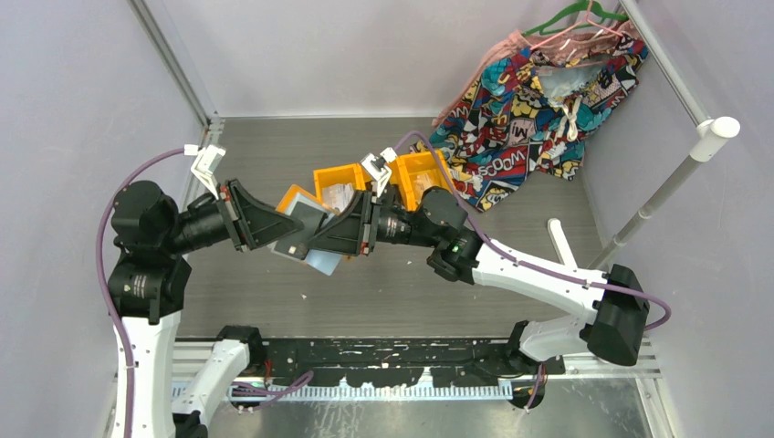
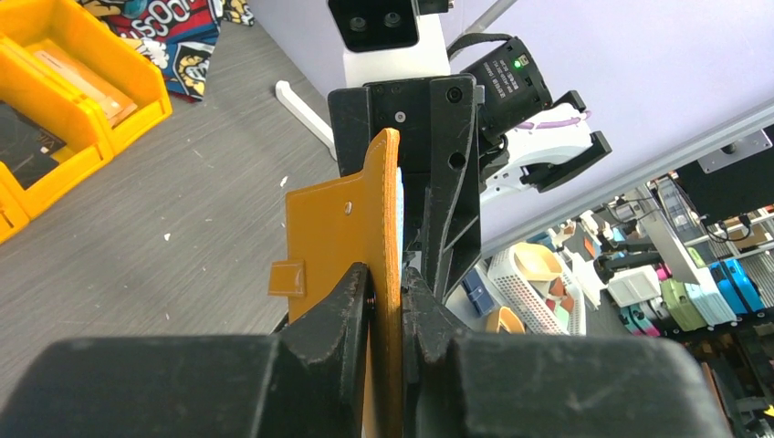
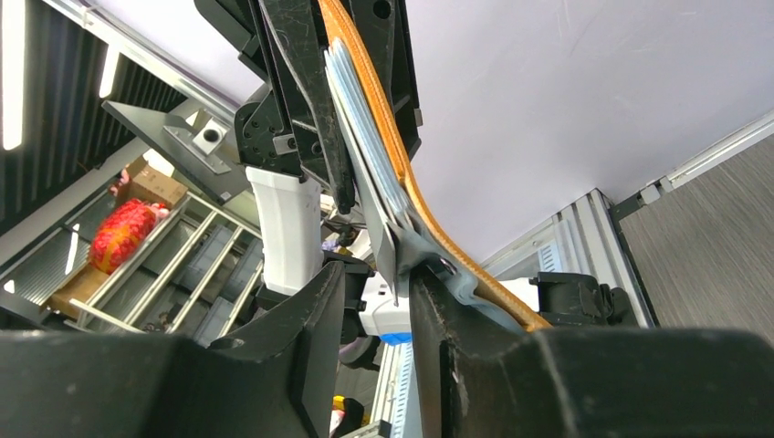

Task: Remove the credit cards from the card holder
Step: Remove the credit card from the card holder.

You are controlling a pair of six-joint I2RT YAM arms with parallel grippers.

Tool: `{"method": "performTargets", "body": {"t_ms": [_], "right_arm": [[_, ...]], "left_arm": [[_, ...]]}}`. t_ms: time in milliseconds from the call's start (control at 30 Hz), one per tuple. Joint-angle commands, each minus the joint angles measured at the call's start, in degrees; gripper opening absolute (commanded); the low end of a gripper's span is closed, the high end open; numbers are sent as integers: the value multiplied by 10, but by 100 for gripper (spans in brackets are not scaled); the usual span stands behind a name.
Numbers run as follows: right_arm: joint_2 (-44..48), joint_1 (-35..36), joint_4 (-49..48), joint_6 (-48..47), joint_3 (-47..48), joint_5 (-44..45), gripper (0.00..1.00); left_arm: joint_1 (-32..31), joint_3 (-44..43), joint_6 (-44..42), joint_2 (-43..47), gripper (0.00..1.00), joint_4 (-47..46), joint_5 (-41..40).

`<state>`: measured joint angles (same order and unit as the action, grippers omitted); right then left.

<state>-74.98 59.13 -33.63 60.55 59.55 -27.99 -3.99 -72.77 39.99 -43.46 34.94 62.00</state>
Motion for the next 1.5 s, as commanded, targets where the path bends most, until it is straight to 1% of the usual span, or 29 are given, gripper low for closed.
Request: {"method": "performTargets", "body": {"t_ms": [0, 133, 200, 333, 467, 533, 633, 700, 933, 1133, 1267, 1333, 1400, 1467], "right_arm": [[32, -2, -109, -11, 35, 58, 37], [39, -2, -97, -20, 30, 68, 35], [44, -2, -93, -28, 28, 75, 30], [50, -3, -89, -32, 31, 78, 22], [56, -3, -77, -33, 32, 74, 14], [61, -2, -74, -33, 26, 74, 10], [65, -3, -67, -34, 19, 70, 5], [66, -3, -59, -33, 18, 70, 3], [55, -3, -42, -37, 28, 56, 1], [48, -4, -23, -39, 41, 40, 1], [68, -9, 3, -54, 31, 42, 1], [81, -14, 17, -59, 24, 44, 1], [91, -17, 25, -63, 16, 48, 1], [99, -19, 36, -66, 10, 49, 1]], "left_arm": [[-9, 8, -3, 10, 1, 64, 39], [-9, 1, -3, 12, 0, 66, 34], [-10, 2, -5, 13, 1, 68, 35], [-9, -2, -7, 11, 6, 74, 39], [-9, -10, -8, 6, 7, 81, 38], [-9, -13, -7, 4, 10, 81, 43], [-10, -8, 4, 1, 12, 72, 67], [-9, -1, 18, 1, 13, 59, 86], [-9, 18, 34, 4, 17, 42, 122], [-9, 21, 38, -3, 10, 33, 125], [-3, 18, 38, -3, 14, 32, 135], [-1, 18, 38, -3, 14, 32, 134], [1, 16, 38, -2, 11, 32, 124], [2, 14, 33, 1, 12, 34, 117]]}}
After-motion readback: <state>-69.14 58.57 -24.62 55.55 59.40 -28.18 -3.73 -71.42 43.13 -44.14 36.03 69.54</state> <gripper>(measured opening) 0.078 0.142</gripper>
